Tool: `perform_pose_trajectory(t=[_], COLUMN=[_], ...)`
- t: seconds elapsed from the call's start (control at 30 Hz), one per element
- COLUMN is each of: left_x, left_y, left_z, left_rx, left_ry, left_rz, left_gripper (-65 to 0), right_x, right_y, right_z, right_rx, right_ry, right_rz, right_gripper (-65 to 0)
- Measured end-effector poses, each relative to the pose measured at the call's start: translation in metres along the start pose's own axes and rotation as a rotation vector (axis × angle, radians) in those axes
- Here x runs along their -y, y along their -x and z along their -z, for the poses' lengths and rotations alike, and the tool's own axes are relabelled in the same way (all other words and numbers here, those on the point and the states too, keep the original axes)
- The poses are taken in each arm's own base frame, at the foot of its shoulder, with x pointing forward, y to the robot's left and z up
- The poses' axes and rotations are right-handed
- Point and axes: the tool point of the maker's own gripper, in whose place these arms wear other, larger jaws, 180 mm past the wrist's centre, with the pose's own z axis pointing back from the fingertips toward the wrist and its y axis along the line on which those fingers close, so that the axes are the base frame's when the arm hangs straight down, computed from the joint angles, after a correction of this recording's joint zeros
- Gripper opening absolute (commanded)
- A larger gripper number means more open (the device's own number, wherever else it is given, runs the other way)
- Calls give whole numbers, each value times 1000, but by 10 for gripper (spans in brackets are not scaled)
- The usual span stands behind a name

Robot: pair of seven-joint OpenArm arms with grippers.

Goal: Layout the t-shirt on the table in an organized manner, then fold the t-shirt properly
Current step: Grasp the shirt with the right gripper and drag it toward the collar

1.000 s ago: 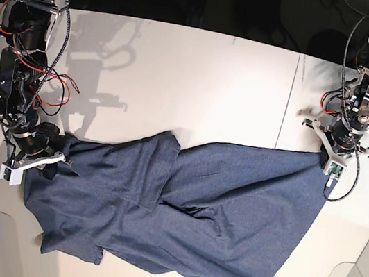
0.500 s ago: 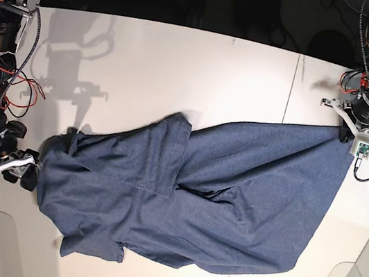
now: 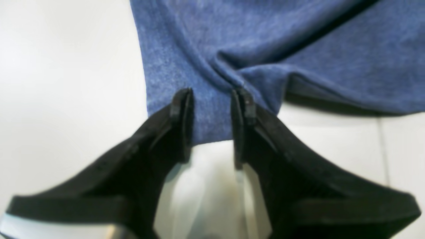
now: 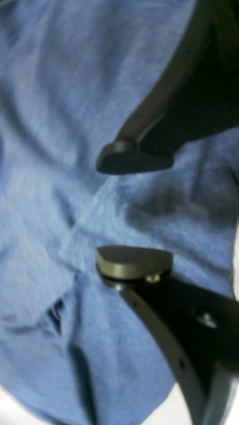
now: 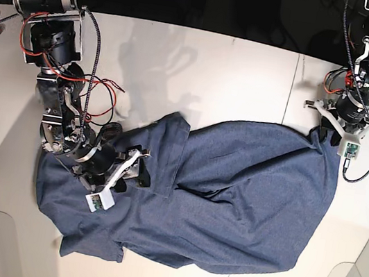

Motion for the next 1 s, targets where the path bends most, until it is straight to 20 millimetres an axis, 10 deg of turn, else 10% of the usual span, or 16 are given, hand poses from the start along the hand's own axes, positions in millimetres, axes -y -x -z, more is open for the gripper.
perform_pose_trajectory(t=[0.4,0.6,0.97,1.0], left_x=[3,3,3,3], left_y=[-7,-12,-12,-12], left_z=[3,5,5,5], left_rx=[11,11,11,11], left_ry=[15,18,19,19], left_rz=[0,4,4,4], left_gripper=[-416,-416,-416,-416], right_x=[15,13,14,15], right_y=[4,9,0,0], right_z=[3,3,3,3], right_rx=[-58,-58,-14,-19], right_ry=[112,110,112,122], right_rz=[-116,-116,-121,-133], right_gripper=[-387,-650,-650,-573])
